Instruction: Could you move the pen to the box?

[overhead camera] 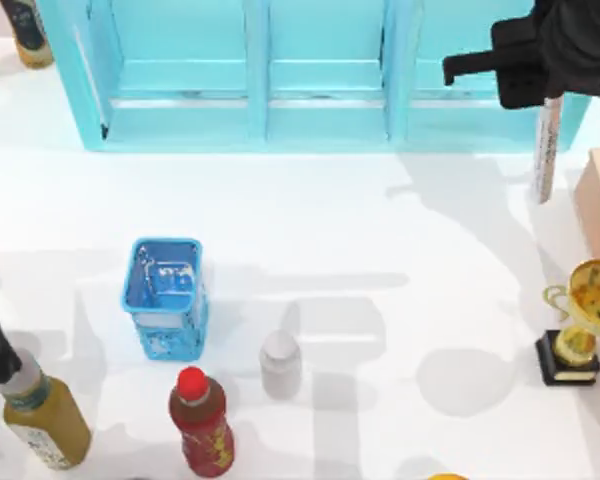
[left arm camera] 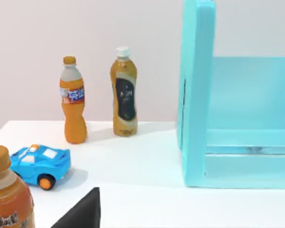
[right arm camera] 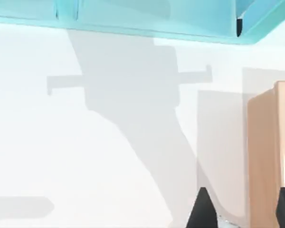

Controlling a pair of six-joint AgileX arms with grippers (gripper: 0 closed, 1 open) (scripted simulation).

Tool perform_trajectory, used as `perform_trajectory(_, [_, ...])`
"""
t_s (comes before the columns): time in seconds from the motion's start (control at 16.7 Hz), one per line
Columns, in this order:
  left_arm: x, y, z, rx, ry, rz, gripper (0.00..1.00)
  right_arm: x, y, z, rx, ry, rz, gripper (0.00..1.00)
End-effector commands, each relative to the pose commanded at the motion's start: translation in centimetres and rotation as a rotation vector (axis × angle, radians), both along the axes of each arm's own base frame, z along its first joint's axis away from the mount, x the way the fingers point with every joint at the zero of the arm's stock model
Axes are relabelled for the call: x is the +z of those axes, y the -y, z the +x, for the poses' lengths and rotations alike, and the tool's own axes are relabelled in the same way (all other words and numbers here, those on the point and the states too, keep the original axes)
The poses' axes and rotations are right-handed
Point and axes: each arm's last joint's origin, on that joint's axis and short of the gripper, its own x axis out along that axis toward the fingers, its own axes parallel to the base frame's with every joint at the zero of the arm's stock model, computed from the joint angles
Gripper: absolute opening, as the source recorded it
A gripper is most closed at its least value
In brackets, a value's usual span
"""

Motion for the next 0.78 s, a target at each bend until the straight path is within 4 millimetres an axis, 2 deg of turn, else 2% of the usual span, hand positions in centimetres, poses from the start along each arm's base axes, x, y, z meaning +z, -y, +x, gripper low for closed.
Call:
perform_trajectory(0.18, [0.0,0.0,0.0,0.000,0.000,0.000,1.00,1.7,8.5,-1.0,-0.102,-0.011,0.077,0.00])
perform_trajectory(0.36, [0.0,0.0,0.0,0.000,0.000,0.000,1.00,2.6,15.1,-3.9,-0.178,0.003,0.142,0.00])
perform_trajectory(0.54, [0.0,0.0,0.0,0.000,0.000,0.000,1.00,2.7,18.6,-7.0,-0.215,0.020,0.182,0.00])
perform_trajectory(0.66, [0.0,0.0,0.0,0.000,0.000,0.000,1.00,2.6,19.6,-8.2,-0.223,0.026,0.195,0.00])
perform_trajectory(0.78, [0.0,0.0,0.0,0.000,0.000,0.000,1.00,2.6,19.7,-8.4,-0.224,0.027,0.197,0.00])
